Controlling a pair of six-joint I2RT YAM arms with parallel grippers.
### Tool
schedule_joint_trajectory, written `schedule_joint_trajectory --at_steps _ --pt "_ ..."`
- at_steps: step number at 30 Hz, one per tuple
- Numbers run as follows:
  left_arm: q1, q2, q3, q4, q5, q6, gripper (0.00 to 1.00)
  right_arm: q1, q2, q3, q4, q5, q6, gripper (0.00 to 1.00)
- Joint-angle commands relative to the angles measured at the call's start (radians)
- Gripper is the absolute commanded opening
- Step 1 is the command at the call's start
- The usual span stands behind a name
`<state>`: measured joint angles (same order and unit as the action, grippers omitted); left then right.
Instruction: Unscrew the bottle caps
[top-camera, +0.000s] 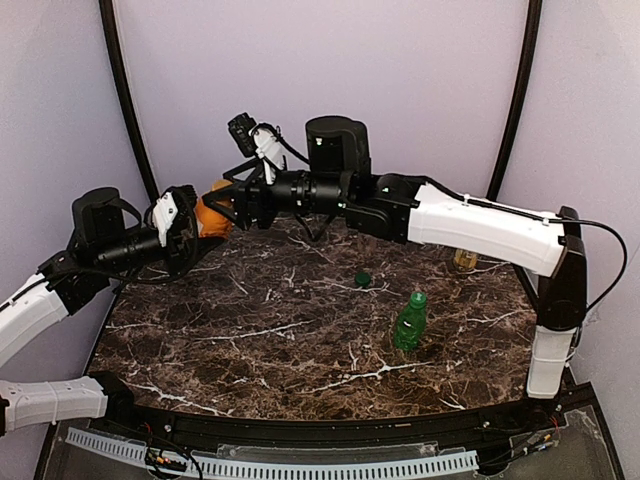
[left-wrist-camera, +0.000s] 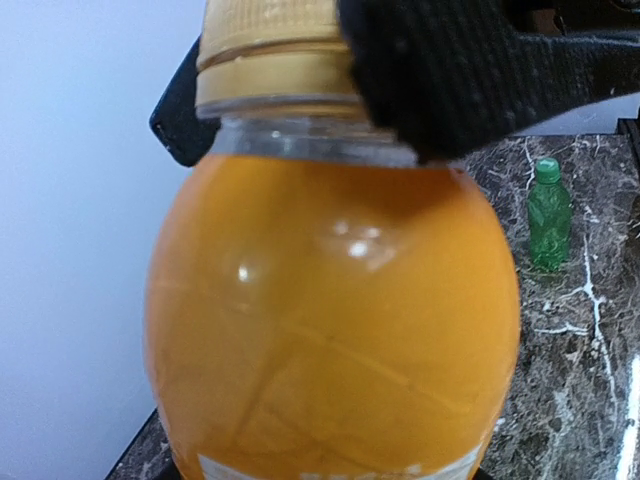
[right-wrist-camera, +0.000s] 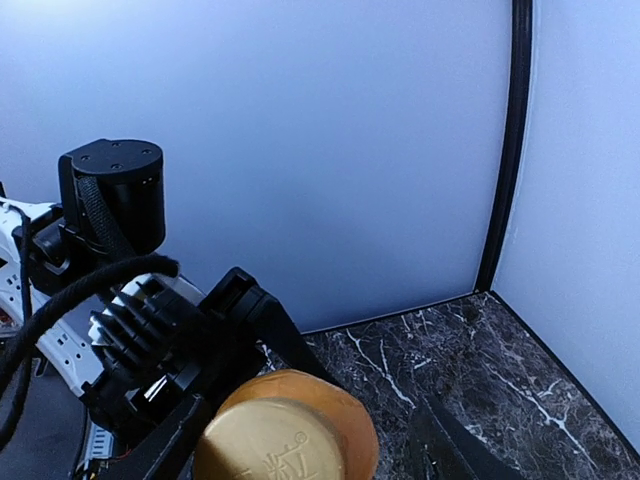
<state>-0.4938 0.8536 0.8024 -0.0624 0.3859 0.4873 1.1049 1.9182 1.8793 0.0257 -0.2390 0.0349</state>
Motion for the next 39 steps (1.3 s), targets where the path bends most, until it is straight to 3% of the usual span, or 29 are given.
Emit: schedule_joint_trajectory --at_steps 1,5,9,12,18,24,31,36,39 --pt "-0.003 -0.018 -0.035 -0.001 -0.149 0.235 0.36 -0.024 -0.035 0.085 -0.132 0.034 0.102 0.68" --pt "-0.003 0.001 -0.079 0.122 -0.429 0.445 0.33 -0.034 -0.044 0.111 -0.218 0.086 0.235 0.7" --pt "-0.003 0.008 -0.091 0.181 -0.502 0.518 0.31 -0.036 -0.028 0.113 -0.247 0.129 0.29 0.73" --pt "-0.002 0.011 -0.092 0.191 -0.517 0.539 0.31 -0.034 0.016 0.169 -0.294 0.137 0.316 0.79" --pt "-0.006 0.005 -0.108 0.197 -0.511 0.569 0.31 -0.047 0.103 0.258 -0.326 0.059 0.356 0.8" --pt "-0.011 0.009 -0.108 0.205 -0.502 0.571 0.31 -0.057 0.138 0.29 -0.325 0.063 0.359 0.72" --pt "-0.012 0.01 -0.108 0.209 -0.502 0.564 0.31 -0.064 0.174 0.296 -0.326 0.026 0.384 0.7" --pt "-0.012 0.011 -0.108 0.209 -0.5 0.562 0.31 -0.065 0.188 0.302 -0.325 -0.002 0.385 0.57" --pt "-0.012 0.013 -0.108 0.211 -0.5 0.563 0.31 -0.067 0.193 0.305 -0.325 -0.015 0.387 0.56"
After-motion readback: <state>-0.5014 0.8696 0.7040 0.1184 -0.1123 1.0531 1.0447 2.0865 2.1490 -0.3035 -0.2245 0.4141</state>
